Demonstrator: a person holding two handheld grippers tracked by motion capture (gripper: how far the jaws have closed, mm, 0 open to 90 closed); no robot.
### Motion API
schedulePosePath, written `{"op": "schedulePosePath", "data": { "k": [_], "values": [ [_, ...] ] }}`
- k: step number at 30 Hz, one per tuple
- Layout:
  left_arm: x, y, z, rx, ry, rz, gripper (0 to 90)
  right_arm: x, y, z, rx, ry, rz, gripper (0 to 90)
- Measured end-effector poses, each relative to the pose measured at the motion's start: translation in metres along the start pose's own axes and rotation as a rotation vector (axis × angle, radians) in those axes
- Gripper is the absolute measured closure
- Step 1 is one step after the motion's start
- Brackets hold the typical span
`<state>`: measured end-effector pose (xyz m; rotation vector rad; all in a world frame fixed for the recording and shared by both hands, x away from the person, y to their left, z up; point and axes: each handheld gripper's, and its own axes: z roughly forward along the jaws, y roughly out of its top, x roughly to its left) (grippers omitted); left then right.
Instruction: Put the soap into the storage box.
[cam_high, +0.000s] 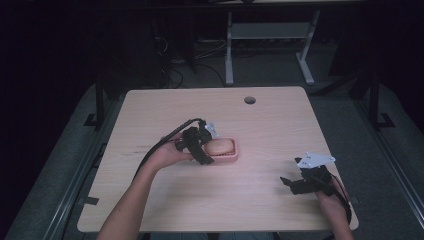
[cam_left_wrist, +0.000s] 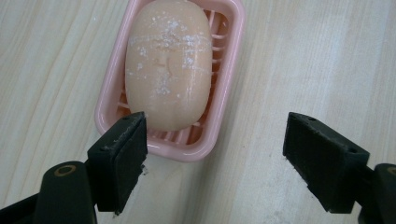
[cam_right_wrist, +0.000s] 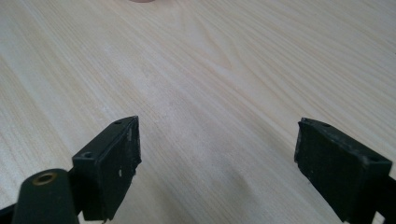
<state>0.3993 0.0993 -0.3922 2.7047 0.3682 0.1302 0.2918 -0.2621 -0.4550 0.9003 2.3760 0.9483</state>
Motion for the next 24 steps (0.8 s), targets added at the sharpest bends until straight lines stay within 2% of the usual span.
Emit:
{"op": "schedulePosePath", "data": {
  "k": [6, 13, 24],
  "values": [
    [-0.002, -0.003, -0.001, -0.001, -0.003, 0.000, 21.4, 0.000, 0.000, 0.001, 0.005, 0.001, 0.004, 14.0],
    [-0.008, -0.003, -0.004, 0.010, -0.002, 0.026, 21.2, 0.000, -0.001, 0.000, 0.009, 0.000, 0.005, 13.9],
    [-0.012, -0.019, -0.004, 0.006, 0.002, 0.009, 21.2, 0.001, -0.001, 0.000, 0.010, 0.000, 0.012, 14.0]
  ]
}}
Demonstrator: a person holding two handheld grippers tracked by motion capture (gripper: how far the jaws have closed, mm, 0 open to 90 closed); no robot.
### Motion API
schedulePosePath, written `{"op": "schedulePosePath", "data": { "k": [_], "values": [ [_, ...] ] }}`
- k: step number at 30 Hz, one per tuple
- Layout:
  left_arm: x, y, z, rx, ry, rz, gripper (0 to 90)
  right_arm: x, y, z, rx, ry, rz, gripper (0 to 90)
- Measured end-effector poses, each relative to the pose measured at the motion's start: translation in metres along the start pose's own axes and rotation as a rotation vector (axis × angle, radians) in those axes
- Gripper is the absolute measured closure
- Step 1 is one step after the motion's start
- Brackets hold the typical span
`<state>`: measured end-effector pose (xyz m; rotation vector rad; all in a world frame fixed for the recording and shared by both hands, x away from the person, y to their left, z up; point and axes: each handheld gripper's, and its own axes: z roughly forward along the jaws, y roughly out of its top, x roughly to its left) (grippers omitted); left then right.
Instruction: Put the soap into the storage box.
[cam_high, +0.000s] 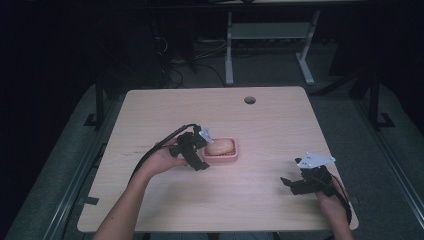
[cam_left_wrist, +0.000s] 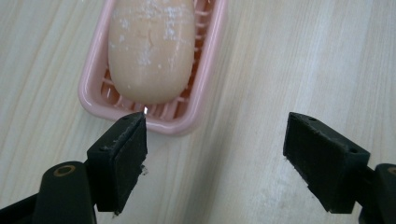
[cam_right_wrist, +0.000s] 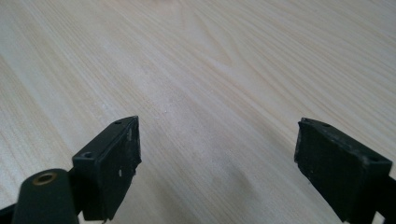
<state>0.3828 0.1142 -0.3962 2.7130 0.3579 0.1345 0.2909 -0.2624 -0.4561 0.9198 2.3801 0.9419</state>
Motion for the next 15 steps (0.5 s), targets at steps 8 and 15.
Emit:
{"op": "schedulePosePath", "data": {
  "k": [8, 15],
  "values": [
    [-0.003, -0.011, 0.000, -0.006, 0.006, -0.014, 21.2, 0.000, 0.000, 0.000, 0.001, -0.003, 0.000, 14.0],
    [-0.008, -0.021, 0.001, 0.002, 0.006, -0.024, 20.9, 0.001, 0.000, 0.000, 0.001, -0.004, 0.000, 13.9]
  ]
}}
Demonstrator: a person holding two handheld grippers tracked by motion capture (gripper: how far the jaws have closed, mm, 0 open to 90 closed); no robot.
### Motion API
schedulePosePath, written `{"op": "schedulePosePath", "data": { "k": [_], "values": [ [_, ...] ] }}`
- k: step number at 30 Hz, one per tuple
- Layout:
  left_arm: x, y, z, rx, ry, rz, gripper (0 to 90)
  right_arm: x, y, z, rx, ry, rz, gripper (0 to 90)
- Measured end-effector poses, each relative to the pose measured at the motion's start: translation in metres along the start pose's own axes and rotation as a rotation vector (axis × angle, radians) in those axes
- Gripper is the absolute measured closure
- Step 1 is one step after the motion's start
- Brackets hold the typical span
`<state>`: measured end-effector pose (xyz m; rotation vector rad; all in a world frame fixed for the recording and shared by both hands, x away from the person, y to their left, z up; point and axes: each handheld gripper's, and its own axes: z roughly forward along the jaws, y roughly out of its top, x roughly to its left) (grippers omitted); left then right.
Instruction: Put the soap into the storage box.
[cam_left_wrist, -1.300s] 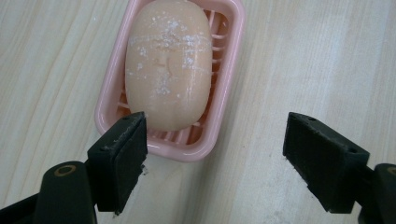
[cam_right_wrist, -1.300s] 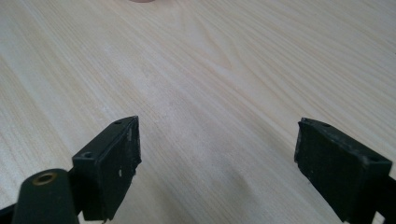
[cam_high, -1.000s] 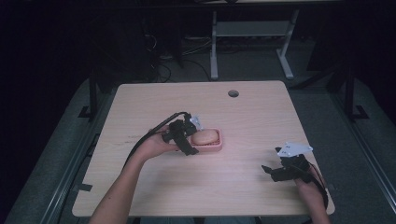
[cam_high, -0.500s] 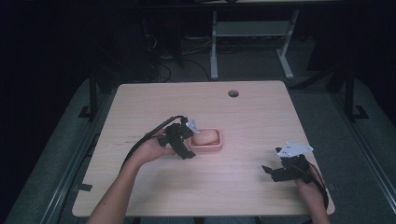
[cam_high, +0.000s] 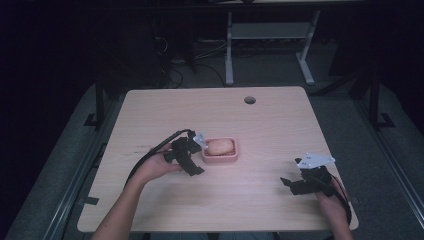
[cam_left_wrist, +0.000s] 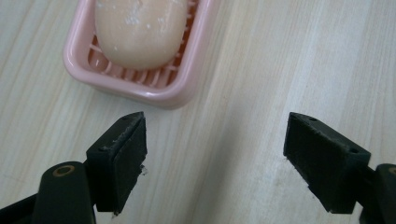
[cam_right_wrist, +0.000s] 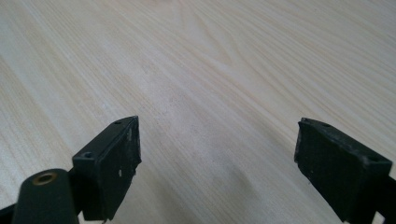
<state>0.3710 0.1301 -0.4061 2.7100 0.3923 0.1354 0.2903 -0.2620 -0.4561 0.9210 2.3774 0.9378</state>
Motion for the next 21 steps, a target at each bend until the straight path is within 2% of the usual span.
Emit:
{"op": "schedulePosePath", "data": {
  "k": [2, 21],
  "values": [
    [-0.001, -0.003, 0.000, 0.000, -0.004, -0.004, 20.9, 0.001, 0.000, 0.000, -0.003, 0.003, 0.013, 13.9],
    [-0.006, -0.028, -0.003, -0.013, 0.000, -0.037, 20.5, 0.002, 0.000, 0.002, 0.005, -0.003, 0.008, 13.9]
  ]
}}
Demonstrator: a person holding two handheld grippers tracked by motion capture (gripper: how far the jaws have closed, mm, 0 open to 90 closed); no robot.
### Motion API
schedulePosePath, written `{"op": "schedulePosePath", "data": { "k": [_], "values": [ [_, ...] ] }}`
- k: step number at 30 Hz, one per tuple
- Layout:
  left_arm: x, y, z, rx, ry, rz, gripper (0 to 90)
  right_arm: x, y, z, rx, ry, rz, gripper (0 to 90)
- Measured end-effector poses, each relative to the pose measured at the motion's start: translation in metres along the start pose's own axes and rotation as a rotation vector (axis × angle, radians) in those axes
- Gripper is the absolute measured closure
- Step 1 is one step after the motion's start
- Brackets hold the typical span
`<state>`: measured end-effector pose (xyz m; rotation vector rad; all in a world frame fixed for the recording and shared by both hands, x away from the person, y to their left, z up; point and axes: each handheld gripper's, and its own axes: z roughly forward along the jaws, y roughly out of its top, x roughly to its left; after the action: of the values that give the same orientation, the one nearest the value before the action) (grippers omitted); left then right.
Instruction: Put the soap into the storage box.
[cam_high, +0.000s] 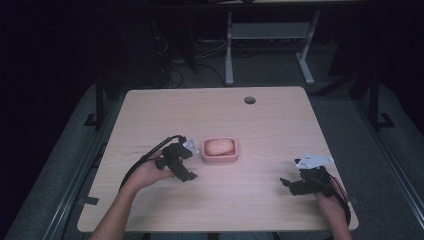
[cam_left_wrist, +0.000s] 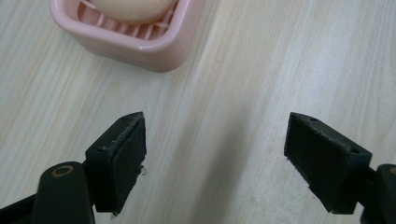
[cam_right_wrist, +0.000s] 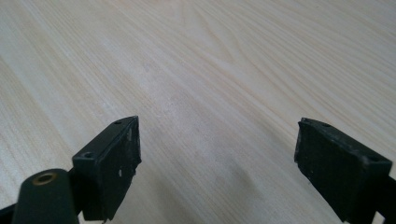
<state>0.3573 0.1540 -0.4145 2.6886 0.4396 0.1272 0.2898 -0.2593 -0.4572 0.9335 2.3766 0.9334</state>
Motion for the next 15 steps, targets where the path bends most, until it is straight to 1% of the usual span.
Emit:
{"op": "schedulePosePath", "data": {
  "k": [1, 5, 7, 10, 14, 15],
  "values": [
    [0.000, -0.001, 0.000, -0.006, 0.003, -0.002, 20.5, 0.000, 0.000, 0.000, 0.001, 0.000, 0.002, 14.0],
    [-0.001, -0.005, 0.000, 0.000, 0.000, -0.009, 20.1, 0.000, 0.000, 0.000, 0.005, -0.001, 0.006, 14.0],
    [-0.002, -0.008, 0.000, -0.008, 0.001, -0.016, 20.1, 0.000, 0.000, 0.000, 0.005, -0.002, 0.004, 14.0],
    [-0.003, -0.011, -0.001, -0.005, 0.003, -0.016, 20.1, 0.001, 0.000, 0.001, 0.007, -0.002, 0.005, 13.9],
    [-0.003, -0.016, -0.001, -0.018, 0.007, -0.025, 20.1, 0.001, 0.000, 0.001, 0.009, -0.003, 0.007, 13.9],
    [-0.003, -0.017, -0.001, -0.010, 0.007, -0.024, 20.0, 0.001, 0.000, 0.001, 0.008, -0.004, 0.007, 13.9]
  ]
}}
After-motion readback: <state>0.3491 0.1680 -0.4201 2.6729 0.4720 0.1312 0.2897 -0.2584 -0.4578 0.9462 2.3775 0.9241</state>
